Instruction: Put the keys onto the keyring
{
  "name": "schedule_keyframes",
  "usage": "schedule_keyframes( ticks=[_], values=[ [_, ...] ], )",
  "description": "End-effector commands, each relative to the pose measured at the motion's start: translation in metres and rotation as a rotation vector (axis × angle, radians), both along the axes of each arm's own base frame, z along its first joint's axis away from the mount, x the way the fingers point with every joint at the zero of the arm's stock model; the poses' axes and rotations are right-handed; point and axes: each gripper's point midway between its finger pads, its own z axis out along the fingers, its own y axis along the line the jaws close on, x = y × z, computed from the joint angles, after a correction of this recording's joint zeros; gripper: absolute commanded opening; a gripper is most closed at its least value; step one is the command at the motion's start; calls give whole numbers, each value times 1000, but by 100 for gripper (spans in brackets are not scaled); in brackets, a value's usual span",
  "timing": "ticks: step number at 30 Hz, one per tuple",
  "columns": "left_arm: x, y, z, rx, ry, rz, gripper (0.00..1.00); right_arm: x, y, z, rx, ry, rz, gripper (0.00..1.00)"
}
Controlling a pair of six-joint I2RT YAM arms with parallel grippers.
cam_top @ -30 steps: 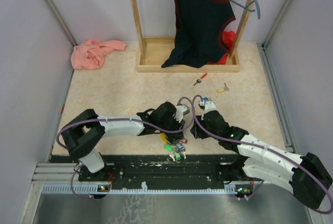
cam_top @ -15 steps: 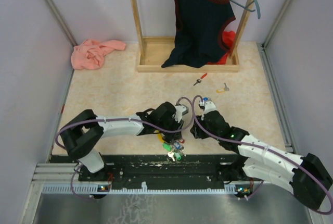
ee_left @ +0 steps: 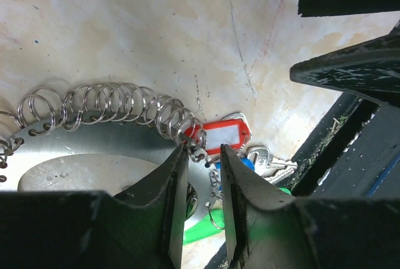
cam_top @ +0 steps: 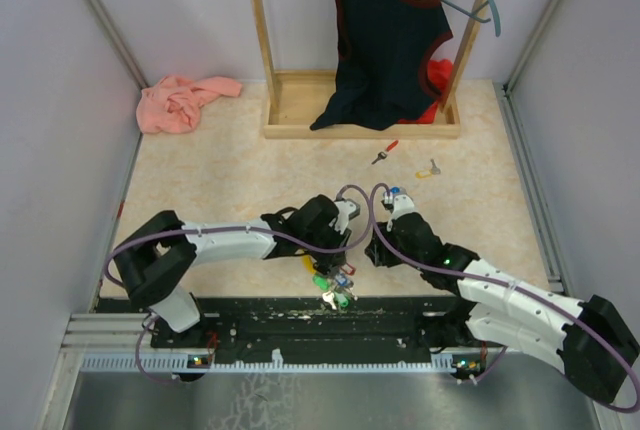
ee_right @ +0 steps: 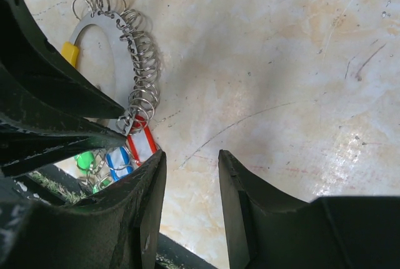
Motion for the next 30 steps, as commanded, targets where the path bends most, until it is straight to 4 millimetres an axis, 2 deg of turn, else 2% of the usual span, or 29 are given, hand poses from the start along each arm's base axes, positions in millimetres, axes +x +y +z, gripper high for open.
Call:
schedule_keyframes(
  ticks=[1, 10, 18, 19, 25, 30],
  values=[
    [3, -5, -2, 13, 6, 6, 33, 6, 3, 10, 32, -47, -1, 39],
    [1, -8, -8, 11, 25, -2, 28, 5, 3, 9, 35, -44, 2, 39],
    [-3, -9, -7, -10, 33, -13, 5, 5, 3, 11, 43, -54, 8, 39],
    [-3, -8, -5, -15, 27, -13, 2, 5, 4, 13, 47, -57, 11, 39],
    [6, 0, 13, -67, -78, -31, 1, 3, 11, 24, 69, -101, 75, 39],
    [22, 9, 41, -146, -229, -88, 1, -1, 24, 45, 113, -180, 195, 39]
  ],
)
